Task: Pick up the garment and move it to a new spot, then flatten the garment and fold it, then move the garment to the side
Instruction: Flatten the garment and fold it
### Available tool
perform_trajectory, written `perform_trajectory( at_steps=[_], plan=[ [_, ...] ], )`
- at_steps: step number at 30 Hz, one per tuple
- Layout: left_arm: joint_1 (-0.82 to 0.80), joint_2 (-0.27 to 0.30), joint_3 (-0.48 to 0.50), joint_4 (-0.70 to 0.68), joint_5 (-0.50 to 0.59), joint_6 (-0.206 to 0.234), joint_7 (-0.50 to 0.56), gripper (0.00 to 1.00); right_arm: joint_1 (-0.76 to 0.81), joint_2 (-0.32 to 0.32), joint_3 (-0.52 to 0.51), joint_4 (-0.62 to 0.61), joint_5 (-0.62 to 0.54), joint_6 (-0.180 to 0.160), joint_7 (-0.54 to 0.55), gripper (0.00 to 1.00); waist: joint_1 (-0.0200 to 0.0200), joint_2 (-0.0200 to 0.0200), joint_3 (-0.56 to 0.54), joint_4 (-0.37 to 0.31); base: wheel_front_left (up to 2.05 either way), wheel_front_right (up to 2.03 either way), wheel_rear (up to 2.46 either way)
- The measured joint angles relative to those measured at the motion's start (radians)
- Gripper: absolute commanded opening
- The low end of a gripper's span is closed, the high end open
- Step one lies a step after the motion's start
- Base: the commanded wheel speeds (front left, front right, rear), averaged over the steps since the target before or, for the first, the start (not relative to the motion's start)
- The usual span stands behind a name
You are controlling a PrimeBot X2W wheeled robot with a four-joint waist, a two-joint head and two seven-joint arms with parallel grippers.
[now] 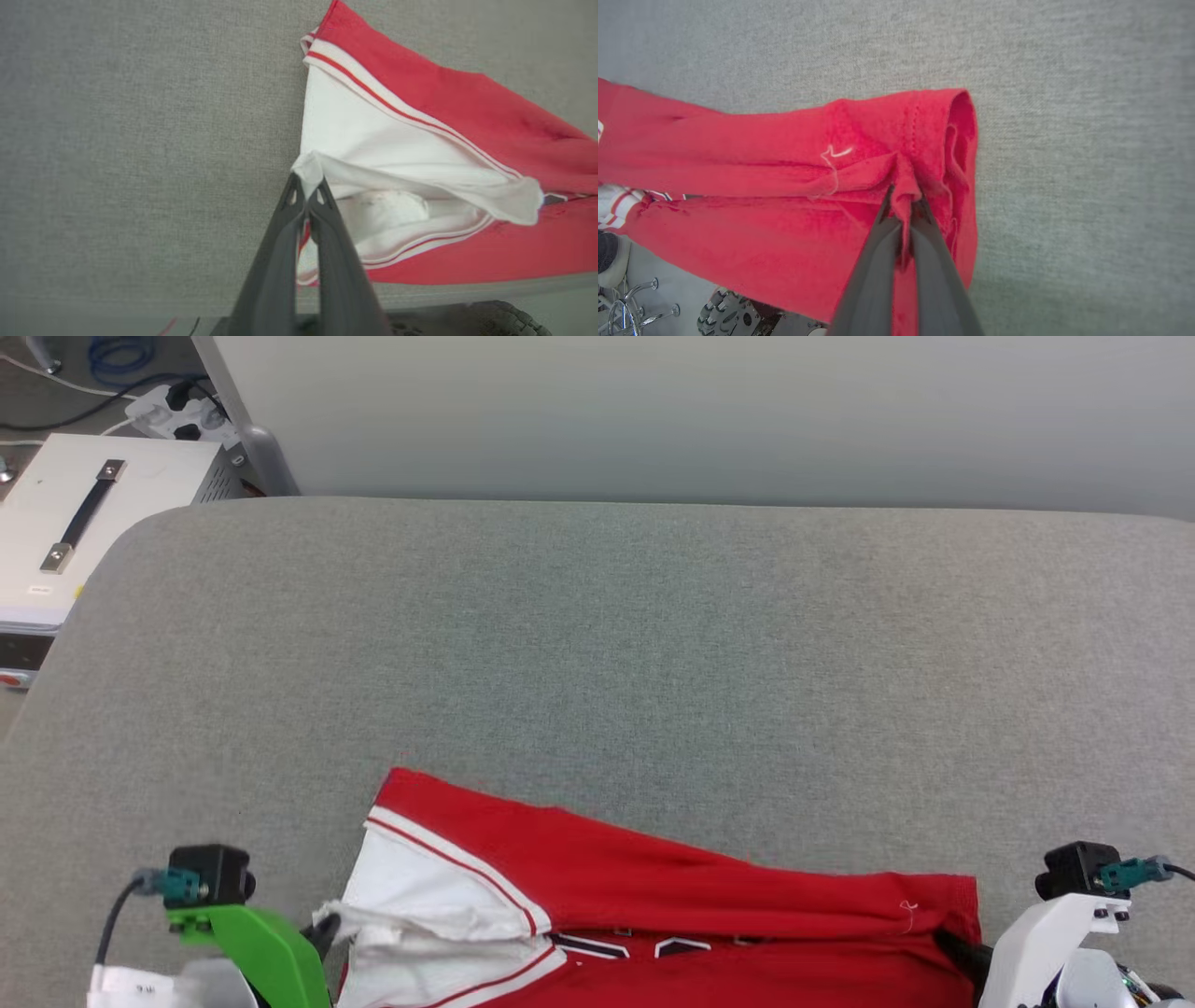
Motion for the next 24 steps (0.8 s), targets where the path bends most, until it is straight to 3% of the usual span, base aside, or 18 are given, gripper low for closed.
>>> perform_trajectory(
  at_steps=[2, 8, 9, 10, 11, 12, 13, 14, 24],
  plan=[
    [0.045, -0.001, -0.002, -0.027, -0.018, 0.018, -0.009, 0.00, 0.006, 0.003, -0.007, 0.006, -0.002, 0.000, -0.013, 0.00, 0.0000, 0.0000, -0.004, -0.001, 0.00, 0.00, 0.00],
    [0.083, -0.049, -0.024, -0.015, -0.037, 0.015, -0.025, 0.00, 0.028, 0.031, -0.021, 0.024, -0.014, 0.000, -0.044, 0.00, 0.0000, 0.0000, -0.007, -0.003, 0.00, 0.00, 0.00],
    [0.083, -0.059, -0.024, -0.002, -0.038, 0.011, -0.028, 0.00, 0.029, 0.035, -0.021, 0.026, -0.017, 0.000, -0.049, 0.22, 0.0000, 0.0000, -0.007, -0.005, 0.00, 0.00, 0.00],
    [0.083, -0.067, -0.026, 0.008, -0.040, 0.005, -0.031, 0.00, 0.031, 0.041, -0.023, 0.027, -0.018, 0.000, -0.052, 0.50, 0.0000, 0.0000, -0.008, -0.006, 0.00, 0.00, 0.00],
    [0.082, -0.075, -0.026, 0.021, -0.039, -0.002, -0.039, 0.00, 0.034, 0.046, -0.025, 0.028, -0.019, 0.000, -0.053, 1.00, 0.0000, 0.0000, -0.008, -0.008, 0.00, 0.00, 0.00],
    [0.079, -0.086, -0.023, 0.035, -0.039, -0.004, -0.050, 0.29, 0.035, 0.051, -0.024, 0.027, -0.020, 0.000, -0.059, 1.00, 0.0000, 0.0000, -0.008, -0.010, 0.00, 0.00, 0.00],
    [0.078, -0.092, -0.023, 0.043, -0.040, -0.007, -0.053, 0.43, 0.036, 0.052, -0.021, 0.025, -0.020, 0.000, -0.065, 1.00, 0.0000, 0.0000, -0.008, -0.012, 0.00, 0.00, 0.00],
    [0.078, -0.098, -0.023, 0.049, -0.041, -0.013, -0.053, 1.00, 0.037, 0.055, -0.018, 0.018, -0.024, 0.001, -0.076, 1.00, 0.0000, 0.0000, -0.009, -0.014, 0.00, 0.00, 0.00],
    [0.048, -0.106, -0.004, 0.027, -0.009, -0.023, -0.129, 1.00, 0.086, 0.053, -0.027, -0.126, -0.062, 0.000, -0.106, 1.00, 0.0000, 0.0000, -0.040, -0.028, 0.00, 0.00, 0.00]
  ],
)
